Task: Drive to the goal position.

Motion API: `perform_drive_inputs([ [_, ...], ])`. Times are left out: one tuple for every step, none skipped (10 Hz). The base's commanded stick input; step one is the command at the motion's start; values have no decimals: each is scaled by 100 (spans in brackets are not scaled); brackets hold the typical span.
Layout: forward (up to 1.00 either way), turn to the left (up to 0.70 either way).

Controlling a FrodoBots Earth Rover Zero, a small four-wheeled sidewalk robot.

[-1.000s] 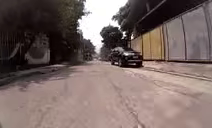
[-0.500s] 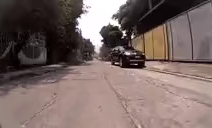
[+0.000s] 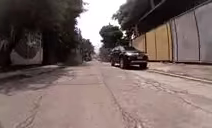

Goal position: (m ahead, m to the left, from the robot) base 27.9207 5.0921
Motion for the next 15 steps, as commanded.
perform_drive_inputs([
  [100,3],
  [100,3],
  [100,3],
  [100,3],
  [100,3],
  [100,3],
  [100,3],
  [100,3],
  [100,3],
  [100,3],
  [100,3],
  [100,3],
  [100,3],
  [100,3],
  [100,3],
])
